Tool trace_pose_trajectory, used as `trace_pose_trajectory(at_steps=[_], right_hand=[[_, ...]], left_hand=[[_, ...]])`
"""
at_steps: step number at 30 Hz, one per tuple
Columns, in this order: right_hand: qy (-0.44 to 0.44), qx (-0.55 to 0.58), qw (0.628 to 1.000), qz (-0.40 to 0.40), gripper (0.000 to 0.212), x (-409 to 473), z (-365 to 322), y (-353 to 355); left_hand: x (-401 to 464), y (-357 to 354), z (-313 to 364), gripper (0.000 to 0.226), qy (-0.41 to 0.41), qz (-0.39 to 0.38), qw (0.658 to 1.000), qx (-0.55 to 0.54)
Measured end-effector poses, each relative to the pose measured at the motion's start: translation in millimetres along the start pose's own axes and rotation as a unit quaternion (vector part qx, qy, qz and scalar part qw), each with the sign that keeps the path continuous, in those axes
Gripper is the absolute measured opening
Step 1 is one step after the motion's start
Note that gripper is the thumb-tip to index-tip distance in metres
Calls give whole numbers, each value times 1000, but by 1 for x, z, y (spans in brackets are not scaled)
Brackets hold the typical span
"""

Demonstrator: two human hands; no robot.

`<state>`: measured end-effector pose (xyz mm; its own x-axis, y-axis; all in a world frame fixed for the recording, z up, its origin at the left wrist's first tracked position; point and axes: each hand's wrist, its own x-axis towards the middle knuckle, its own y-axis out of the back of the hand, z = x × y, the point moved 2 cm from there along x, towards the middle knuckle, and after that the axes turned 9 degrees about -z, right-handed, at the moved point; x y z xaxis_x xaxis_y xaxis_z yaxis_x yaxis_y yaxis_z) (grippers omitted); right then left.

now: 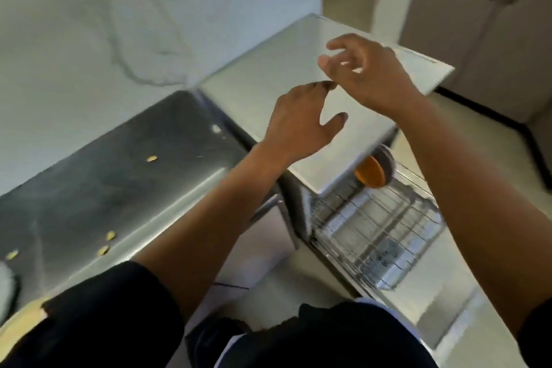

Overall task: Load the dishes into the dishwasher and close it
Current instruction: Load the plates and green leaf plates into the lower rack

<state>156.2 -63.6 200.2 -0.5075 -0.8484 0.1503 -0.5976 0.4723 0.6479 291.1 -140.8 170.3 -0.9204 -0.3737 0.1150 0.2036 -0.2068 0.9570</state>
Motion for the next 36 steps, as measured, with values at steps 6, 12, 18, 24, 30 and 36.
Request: trace_pose_trajectory(at_steps=[6,12,18,24,30,36], right_hand=[[106,43,986,-125,38,-1,-128,-162],[160,84,933,-311,36,-27,-217,-333],[110,45,883,-455,33,-74,-267,-473],[77,-33,861,-502,41,-106,-263,-523],[65,-58,867,-490,35,-84,-250,-510],[38,-56,878,-474,29,-60,-239,-497]], left_hand=[[-162,57,-159,68,247,74,966,12],[-338,53,-271,72,474,61,878,1],[-496,27,-332,45,632,15,775,0],[-533,2,-367,48,570,-16,820,47],[-523,8,-391,17,517,0,849,106],[-504,15,-405,12,460,-56,880,102]])
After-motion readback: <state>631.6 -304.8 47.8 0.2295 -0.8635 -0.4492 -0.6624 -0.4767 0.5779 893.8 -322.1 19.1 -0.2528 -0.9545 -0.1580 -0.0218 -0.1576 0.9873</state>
